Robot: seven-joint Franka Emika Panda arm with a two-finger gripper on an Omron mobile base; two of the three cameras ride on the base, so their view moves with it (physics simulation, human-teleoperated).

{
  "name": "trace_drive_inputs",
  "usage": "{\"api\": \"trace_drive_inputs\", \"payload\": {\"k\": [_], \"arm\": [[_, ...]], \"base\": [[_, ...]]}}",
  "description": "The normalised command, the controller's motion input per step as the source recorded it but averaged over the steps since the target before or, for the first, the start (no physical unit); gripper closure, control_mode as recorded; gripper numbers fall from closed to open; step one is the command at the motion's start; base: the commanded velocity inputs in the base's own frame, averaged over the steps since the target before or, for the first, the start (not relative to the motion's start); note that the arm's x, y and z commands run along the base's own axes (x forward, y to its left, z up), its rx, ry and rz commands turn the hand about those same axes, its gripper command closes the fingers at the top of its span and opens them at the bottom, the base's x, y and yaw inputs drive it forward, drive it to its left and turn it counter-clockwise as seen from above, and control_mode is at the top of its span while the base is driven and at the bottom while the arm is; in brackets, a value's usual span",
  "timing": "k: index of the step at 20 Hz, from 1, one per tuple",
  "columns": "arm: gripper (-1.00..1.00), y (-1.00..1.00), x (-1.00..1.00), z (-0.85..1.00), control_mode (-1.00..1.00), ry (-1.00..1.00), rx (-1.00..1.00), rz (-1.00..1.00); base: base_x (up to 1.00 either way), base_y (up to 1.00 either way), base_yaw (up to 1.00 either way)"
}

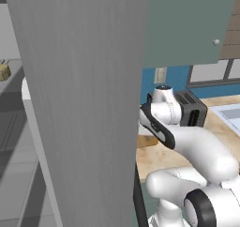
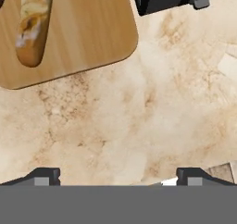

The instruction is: Retrieve the sausage and cheese from the fridge and place them on the cutting board on the counter.

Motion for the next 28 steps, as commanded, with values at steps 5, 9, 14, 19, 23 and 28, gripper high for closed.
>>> {"api": "trace_drive_inputs", "payload": {"k": [5, 9, 14, 19, 23, 28], "arm": [[-1.0, -0.12, -0.68, 0.19, -1.0, -0.32, 0.05, 0.06], [-1.0, -0.18, -0.66, 0.18, -1.0, -0.3, 0.07, 0.13], [-1.0, -0.14, -0.52, 0.16, -1.0, -0.23, 0.02, 0.09], [-1.0, -0.01, -0.29, 0.16, -1.0, -0.06, 0.0, 0.02], [-1.0, 0.0, -0.08, 0.04, -1.0, 0.02, 0.0, 0.0], [-1.0, 0.0, 0.0, 0.0, -1.0, 0.0, 0.0, 0.0]], "base": [[0.0, 0.0, 0.0], [0.0, 0.0, 0.0], [0.0, 0.0, 0.0], [0.0, 0.0, 0.0], [0.0, 0.0, 0.0], [0.0, 0.0, 0.0]]}}
